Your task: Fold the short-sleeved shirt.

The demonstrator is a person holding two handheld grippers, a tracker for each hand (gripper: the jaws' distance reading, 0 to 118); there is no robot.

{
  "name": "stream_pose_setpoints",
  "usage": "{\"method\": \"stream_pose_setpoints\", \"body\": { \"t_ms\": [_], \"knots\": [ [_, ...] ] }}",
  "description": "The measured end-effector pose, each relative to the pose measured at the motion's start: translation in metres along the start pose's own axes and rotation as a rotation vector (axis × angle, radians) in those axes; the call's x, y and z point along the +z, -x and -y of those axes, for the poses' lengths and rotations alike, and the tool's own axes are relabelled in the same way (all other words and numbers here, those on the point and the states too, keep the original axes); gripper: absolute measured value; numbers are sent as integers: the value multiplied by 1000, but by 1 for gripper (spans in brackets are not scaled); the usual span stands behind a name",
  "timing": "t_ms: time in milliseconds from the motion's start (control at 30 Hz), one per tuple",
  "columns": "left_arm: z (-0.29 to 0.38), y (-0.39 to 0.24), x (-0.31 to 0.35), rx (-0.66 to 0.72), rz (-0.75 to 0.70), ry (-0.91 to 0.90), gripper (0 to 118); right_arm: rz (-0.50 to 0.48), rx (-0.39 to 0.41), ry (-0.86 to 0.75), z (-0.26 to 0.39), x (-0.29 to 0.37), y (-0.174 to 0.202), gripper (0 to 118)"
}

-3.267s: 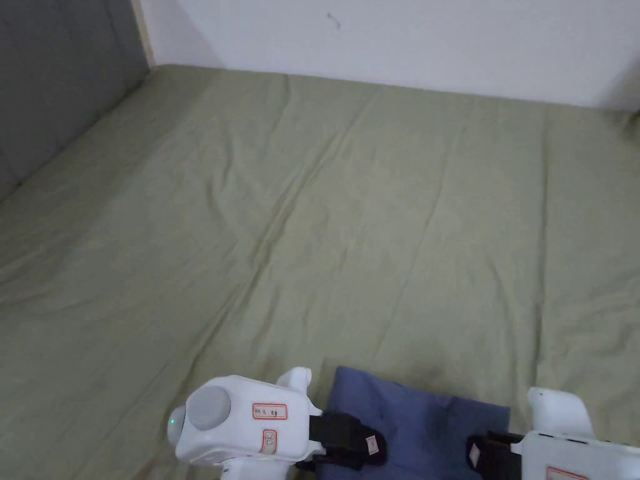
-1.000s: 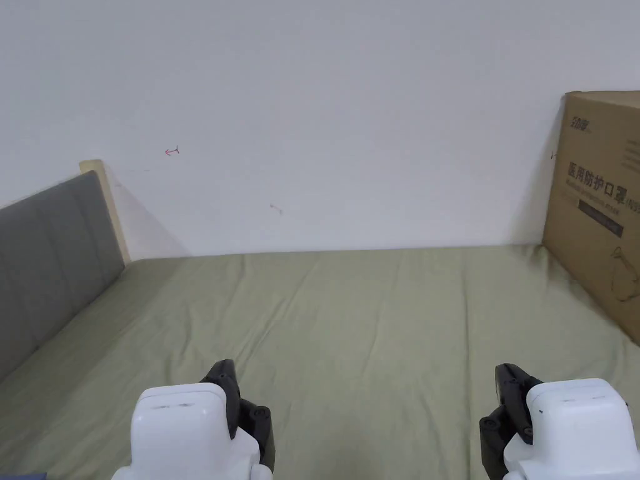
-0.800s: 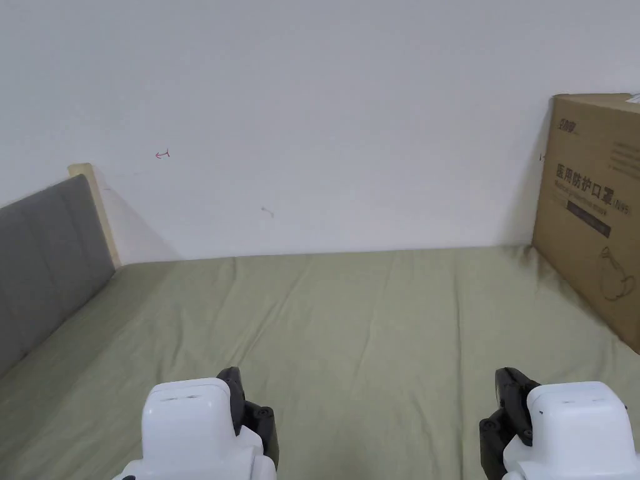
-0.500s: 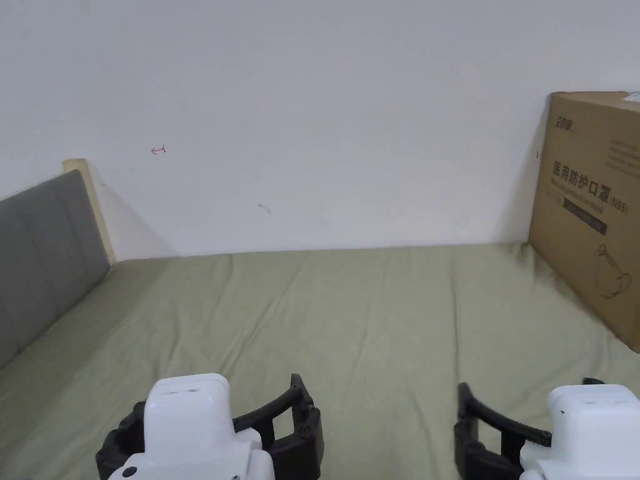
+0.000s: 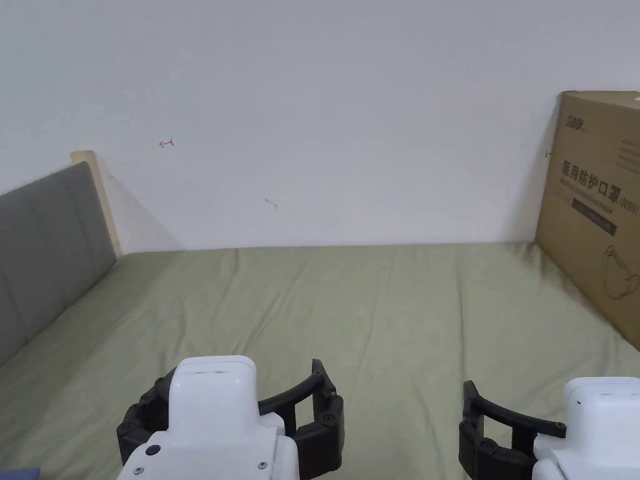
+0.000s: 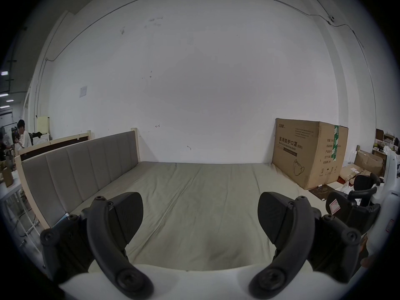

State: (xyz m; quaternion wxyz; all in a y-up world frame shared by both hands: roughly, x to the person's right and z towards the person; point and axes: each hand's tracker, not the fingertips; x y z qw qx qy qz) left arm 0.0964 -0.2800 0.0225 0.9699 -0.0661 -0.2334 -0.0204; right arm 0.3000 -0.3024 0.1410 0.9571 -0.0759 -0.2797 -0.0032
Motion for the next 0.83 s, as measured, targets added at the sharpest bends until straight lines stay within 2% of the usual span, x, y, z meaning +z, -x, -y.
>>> {"method": "stream_pose_setpoints", "body": {
  "t_ms": [300, 400, 600, 833],
  "knots": [
    [-6, 9, -9, 46, -19, 67, 110, 5, -6, 12, -2, -1, -1, 116],
    [-7, 9, -12, 10, -21, 87, 110, -15, -20, 17, -2, -1, -1, 116],
    [-5, 7, -13, 10, -13, 91, 110, -11, 13, 17, -1, -2, 2, 116],
    [-4, -1, -18, -41, -33, 94, 110, -9, 10, 20, 0, -3, 2, 116]
  ]
}}
